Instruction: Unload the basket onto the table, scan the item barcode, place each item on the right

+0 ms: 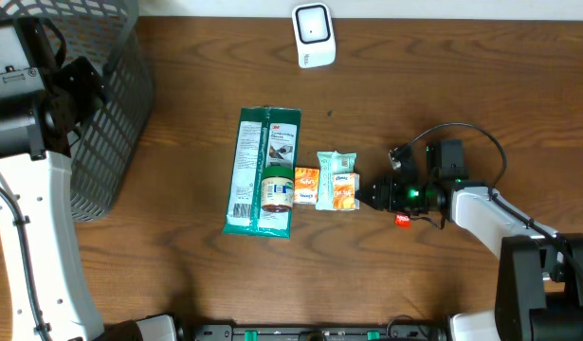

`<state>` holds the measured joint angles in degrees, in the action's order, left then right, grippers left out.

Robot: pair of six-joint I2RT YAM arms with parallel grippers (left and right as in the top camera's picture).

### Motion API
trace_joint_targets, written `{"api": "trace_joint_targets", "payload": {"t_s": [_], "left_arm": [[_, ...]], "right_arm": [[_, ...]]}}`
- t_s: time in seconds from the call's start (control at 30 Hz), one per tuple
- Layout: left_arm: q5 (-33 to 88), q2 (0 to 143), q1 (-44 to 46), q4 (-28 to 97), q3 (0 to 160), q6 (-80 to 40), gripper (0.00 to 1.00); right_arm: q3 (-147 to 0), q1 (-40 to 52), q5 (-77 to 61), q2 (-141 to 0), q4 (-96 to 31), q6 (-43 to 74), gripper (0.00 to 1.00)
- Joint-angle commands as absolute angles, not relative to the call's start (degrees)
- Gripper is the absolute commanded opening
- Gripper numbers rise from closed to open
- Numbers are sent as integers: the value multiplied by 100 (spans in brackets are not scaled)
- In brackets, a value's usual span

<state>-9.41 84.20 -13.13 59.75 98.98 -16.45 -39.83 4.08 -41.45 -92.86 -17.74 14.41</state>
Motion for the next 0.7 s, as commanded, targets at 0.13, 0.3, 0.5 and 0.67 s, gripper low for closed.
{"api": "trace_joint_targets", "payload": {"t_s": [0.13, 0.3, 0.5, 0.67], "left_arm": [[-1013, 8414, -1343, 5979, 9933, -1590, 92], [-1013, 8414, -1343, 5979, 9933, -1590, 92], [-1013, 8414, -1343, 5979, 9933, -1590, 92], [-1013, 8414, -1343, 5979, 9933, -1590, 92]], "right_arm": [[-4681, 340, -4038, -9290, -2394, 958, 54], [-4799, 340, -4029, -9290, -2628, 956, 52], [-4755, 386, -3232, -9292, -2808, 956, 52], [-4709, 412, -3406, -9292, -2762, 958, 51]]}}
